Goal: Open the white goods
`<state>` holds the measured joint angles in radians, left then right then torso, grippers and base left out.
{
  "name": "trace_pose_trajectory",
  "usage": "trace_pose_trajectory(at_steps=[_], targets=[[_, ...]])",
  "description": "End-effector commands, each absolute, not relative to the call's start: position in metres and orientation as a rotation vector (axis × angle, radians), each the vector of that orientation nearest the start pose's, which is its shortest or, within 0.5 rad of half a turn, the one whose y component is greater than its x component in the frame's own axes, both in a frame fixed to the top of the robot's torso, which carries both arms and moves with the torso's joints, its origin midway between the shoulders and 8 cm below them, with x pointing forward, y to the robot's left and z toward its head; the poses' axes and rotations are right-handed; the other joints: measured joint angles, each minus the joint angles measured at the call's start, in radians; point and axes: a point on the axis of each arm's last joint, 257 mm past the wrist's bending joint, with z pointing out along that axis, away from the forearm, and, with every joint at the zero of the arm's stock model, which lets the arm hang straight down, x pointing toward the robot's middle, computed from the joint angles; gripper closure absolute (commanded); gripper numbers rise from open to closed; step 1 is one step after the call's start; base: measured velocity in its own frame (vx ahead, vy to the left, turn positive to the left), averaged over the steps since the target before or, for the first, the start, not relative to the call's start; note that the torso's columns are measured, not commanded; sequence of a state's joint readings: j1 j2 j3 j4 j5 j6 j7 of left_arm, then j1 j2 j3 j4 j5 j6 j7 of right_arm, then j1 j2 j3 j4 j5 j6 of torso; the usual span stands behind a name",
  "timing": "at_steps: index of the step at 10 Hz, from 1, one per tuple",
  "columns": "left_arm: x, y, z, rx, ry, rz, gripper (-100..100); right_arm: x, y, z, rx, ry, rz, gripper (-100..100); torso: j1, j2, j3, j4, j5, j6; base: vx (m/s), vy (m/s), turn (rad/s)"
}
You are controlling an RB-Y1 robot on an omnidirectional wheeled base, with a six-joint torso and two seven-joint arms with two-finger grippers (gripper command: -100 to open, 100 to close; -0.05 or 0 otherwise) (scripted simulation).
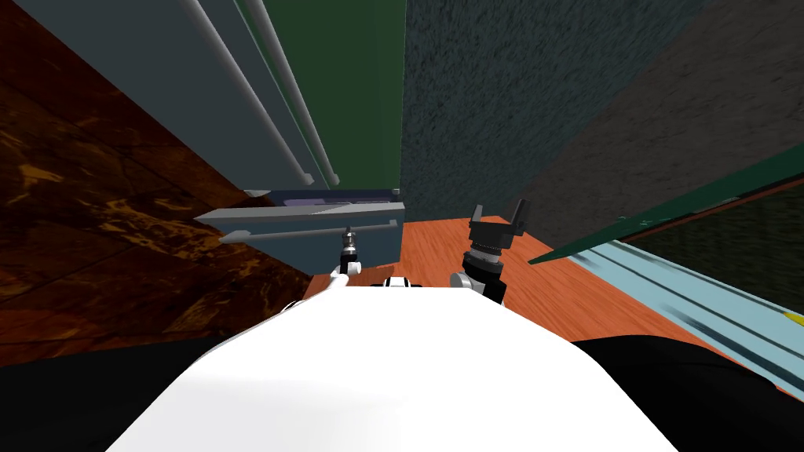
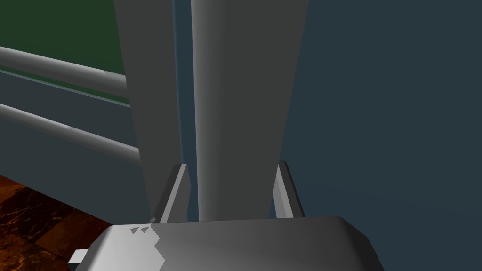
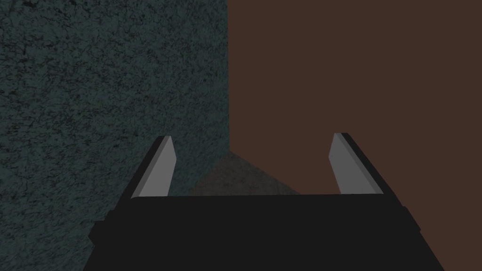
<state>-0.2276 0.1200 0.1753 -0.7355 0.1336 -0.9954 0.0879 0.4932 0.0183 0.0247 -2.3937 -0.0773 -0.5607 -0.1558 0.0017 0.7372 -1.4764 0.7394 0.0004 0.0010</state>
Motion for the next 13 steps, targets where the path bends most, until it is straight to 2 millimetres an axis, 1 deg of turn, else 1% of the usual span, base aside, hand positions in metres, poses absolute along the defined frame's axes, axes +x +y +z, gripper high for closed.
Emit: trace_pose_trajectory(at_steps=[1,4,5,6,8,9,12,13], targets=[[0.503,0.361,-0.246,-1.032,0.729,-1.284,100,0.306,-0.276,0.085,0.616,0.383,1.563,0,0.000,0.000,0.000,0.001,-0.001,0.000,-0.018,-0.050,-0.141],[0.473,0.417,-0.240,-1.032,0.704,-1.252,100,0.306,-0.276,0.085,0.616,0.383,1.563,0,-0.005,0.003,0.002,-0.001,-0.001,-0.001,-0.042,-0.133,-0.147],[0.462,0.434,-0.234,-1.023,0.695,-1.246,100,0.306,-0.276,0.085,0.616,0.382,1.563,0,-0.005,0.005,0.002,0.001,-0.003,-0.002,-0.072,-0.163,-0.152],[0.452,0.451,-0.229,-1.019,0.690,-1.238,100,0.306,-0.276,0.085,0.616,0.383,1.563,0,-0.006,0.006,0.003,0.004,-0.004,0.001,-0.059,-0.159,-0.146],[0.452,0.451,-0.229,-1.018,0.690,-1.238,100,0.306,-0.276,0.085,0.616,0.383,1.563,0,-0.008,0.005,0.002,0.005,-0.006,0.003,-0.020,-0.065,0.001],[0.449,0.453,-0.240,-1.043,0.699,-1.223,100,0.306,-0.277,0.085,0.616,0.383,1.562,0,-0.008,0.004,0.002,0.006,-0.007,0.004,0.001,0.003,0.012],[0.448,0.452,-0.233,-1.025,0.699,-1.240,100,0.306,-0.276,0.085,0.616,0.383,1.563,0,-0.008,0.010,0.006,0.003,-0.004,0.000,-0.159,-0.052,0.020],[0.456,0.461,-0.229,-1.040,0.704,-1.230,-100,0.306,-0.276,0.085,0.616,0.383,1.563,0,-0.008,0.010,0.005,0.004,-0.004,0.001,-0.128,-0.056,0.009]])
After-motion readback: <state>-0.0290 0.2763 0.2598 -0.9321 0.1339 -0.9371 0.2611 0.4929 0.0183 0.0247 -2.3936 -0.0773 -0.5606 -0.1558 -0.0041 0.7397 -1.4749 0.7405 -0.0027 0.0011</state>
